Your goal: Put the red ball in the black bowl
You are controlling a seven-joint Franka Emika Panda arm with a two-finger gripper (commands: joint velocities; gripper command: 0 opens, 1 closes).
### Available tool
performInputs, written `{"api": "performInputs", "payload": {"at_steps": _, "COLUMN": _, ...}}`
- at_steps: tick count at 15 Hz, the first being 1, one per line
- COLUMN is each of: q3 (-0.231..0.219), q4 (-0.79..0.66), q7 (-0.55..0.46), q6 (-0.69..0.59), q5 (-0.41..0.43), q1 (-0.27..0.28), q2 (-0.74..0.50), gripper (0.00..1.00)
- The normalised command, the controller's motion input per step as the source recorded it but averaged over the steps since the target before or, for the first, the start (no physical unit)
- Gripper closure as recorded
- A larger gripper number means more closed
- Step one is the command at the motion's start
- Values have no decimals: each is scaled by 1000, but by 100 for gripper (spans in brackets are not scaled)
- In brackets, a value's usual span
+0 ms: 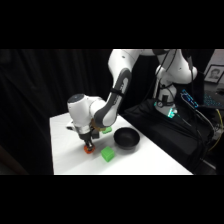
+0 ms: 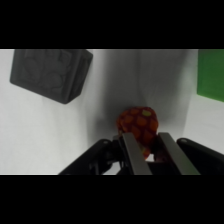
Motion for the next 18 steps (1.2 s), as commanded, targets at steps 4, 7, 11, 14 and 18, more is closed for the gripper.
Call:
{"api": "performInputs", "payload": {"at_steps": 4, "q3": -68, "q4": -26, "q7": 111, "q6": -32, "q5": -87, "q1": 61, "q2": -117, "gripper": 100}}
{"api": "performInputs", "payload": {"at_steps": 7, "q3": -61, "q4": -92, "q7": 99, "q6": -148, "q5": -90, "q1": 57, "q2": -266, "gripper": 98}}
{"api": "performInputs", "payload": {"at_steps": 11, "q3": -38, "q4": -162, "q7": 56, "q6": -278, "q5": -89, "q1": 37, "q2": -434, "gripper": 98}}
{"api": "performInputs", "payload": {"at_steps": 14, "q3": -12, "q4": -205, "q7": 25, "q6": -317, "q5": -92, "q1": 22, "q2": -462, "gripper": 98}}
{"api": "performInputs", "payload": {"at_steps": 18, "q3": 42, "q4": -258, "q7": -49, "q6": -260, "q5": -45, "q1": -15, "q2": -456, "gripper": 98}}
